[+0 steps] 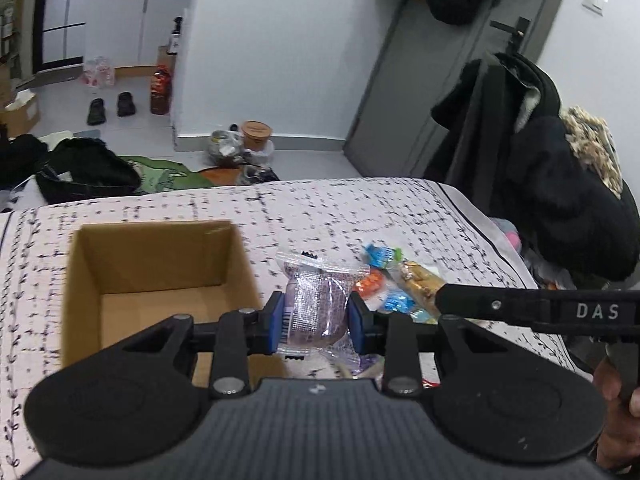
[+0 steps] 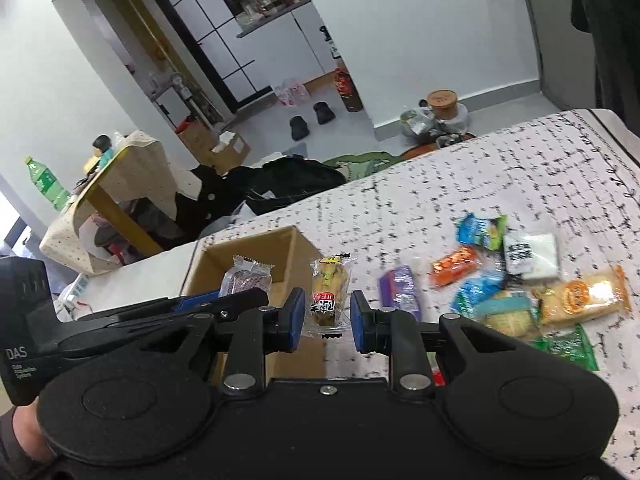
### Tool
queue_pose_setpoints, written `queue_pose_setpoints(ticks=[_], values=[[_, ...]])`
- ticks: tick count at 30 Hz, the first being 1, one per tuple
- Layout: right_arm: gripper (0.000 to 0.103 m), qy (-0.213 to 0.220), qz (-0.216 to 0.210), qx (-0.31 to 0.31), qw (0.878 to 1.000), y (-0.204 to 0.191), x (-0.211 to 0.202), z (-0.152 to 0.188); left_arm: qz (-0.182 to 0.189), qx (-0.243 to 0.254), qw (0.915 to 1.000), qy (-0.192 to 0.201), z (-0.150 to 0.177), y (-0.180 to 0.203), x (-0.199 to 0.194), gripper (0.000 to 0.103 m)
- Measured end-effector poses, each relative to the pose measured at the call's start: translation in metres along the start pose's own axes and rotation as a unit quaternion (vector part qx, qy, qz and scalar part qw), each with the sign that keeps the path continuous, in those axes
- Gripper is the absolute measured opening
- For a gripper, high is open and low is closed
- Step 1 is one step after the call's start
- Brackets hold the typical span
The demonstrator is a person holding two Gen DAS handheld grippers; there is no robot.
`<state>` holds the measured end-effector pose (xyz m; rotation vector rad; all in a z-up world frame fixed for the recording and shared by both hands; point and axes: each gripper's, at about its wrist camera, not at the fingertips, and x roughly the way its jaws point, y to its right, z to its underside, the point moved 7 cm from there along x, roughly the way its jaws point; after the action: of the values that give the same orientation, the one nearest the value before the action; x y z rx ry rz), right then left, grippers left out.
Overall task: Organize snacks
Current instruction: 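Carry both held packets over the cardboard box with both grippers, then open both grippers to drop the packets into the box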
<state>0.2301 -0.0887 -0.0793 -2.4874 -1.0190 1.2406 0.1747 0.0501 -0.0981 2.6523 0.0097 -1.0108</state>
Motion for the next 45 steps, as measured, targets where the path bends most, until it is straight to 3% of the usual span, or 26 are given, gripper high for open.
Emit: queue_pose_setpoints(ticks=[18,27,37,40,41,42,45], values=[[0.024,-0.029,-0.053,-0.019,0.998,-0.060,0.045,0.015,-0.076,-0.053,0.9957,-0.011,0.018,-0.085,-0.021,0.032],[0.024,-0.056,-0.066,-0.006,0.996,-0.073,0.068,0.031,-0.085,-0.055,0.9944,-0.030,0.035,-0.097,-0.025,0.032],[0.025,-0.062,-0.076,0.004,0.995,-0.080,0.078,0.032,-0.079,-0.062,0.9950,0.006,0.018,-0.093,-0.046,0.043],[0.036,-0.061,-0.076,0.003,0.995,-0.080,0.079,0.032,-0.077,-0.064,0.9949,0.007,0.015,-0.093,-0.048,0.048],[0.047,-0.062,-0.071,0.005,0.995,-0.078,0.079,0.032,-0.081,-0.066,0.9945,0.007,0.014,-0.093,-0.048,0.050],[0.051,-0.060,-0.067,0.008,0.996,-0.075,0.076,0.032,-0.086,-0.071,0.9938,0.006,0.015,-0.094,-0.049,0.052],[0.053,-0.053,-0.061,0.015,0.997,-0.065,0.066,0.032,-0.090,-0.081,0.9926,0.002,0.016,-0.096,-0.050,0.057]])
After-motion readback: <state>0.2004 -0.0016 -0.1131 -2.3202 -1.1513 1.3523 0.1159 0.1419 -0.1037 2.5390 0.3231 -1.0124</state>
